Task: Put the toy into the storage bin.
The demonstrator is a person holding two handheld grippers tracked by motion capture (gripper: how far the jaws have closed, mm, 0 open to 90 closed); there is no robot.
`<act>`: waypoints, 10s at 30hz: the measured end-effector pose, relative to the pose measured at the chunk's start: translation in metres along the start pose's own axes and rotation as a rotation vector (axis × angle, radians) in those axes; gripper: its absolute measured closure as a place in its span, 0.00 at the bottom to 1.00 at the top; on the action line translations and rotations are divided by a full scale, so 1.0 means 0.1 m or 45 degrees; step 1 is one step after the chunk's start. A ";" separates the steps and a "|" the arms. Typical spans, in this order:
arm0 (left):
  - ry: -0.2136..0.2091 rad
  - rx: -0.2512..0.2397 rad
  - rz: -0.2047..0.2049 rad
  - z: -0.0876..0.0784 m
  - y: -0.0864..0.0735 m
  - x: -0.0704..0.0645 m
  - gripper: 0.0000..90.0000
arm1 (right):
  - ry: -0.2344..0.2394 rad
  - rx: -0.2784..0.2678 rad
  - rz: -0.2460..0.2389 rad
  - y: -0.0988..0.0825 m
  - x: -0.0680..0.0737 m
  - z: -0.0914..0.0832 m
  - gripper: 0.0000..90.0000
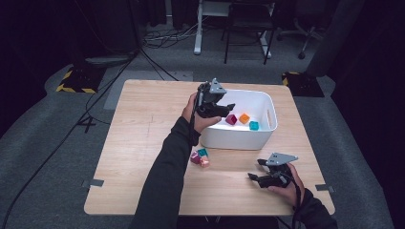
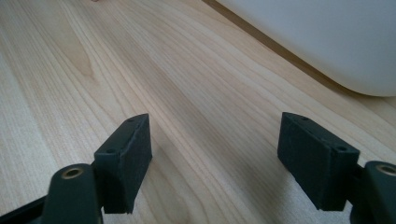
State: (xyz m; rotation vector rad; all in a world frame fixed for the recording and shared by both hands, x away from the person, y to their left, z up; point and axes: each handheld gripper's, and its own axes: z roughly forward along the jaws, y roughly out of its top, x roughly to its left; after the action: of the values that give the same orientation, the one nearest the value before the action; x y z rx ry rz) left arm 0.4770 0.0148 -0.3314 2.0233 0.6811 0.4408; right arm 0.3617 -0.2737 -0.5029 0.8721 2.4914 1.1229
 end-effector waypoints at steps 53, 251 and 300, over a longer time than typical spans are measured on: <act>0.269 0.086 -0.024 -0.83 -0.72 0.36 0.18 | -0.001 0.000 0.002 0.00 0.00 0.00 0.29; 0.095 0.047 0.039 0.17 0.14 -0.13 0.45 | -0.001 -0.003 -0.013 0.00 0.00 0.01 0.28; 0.242 0.192 -0.129 -0.49 -1.30 0.39 0.20 | 0.001 -0.002 -0.009 0.00 0.00 0.01 0.28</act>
State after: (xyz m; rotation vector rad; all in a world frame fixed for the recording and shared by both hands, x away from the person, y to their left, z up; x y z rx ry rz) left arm 0.4426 0.1254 -0.4169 2.0933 0.9540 0.5408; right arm 0.3620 -0.2733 -0.5033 0.8622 2.4919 1.1238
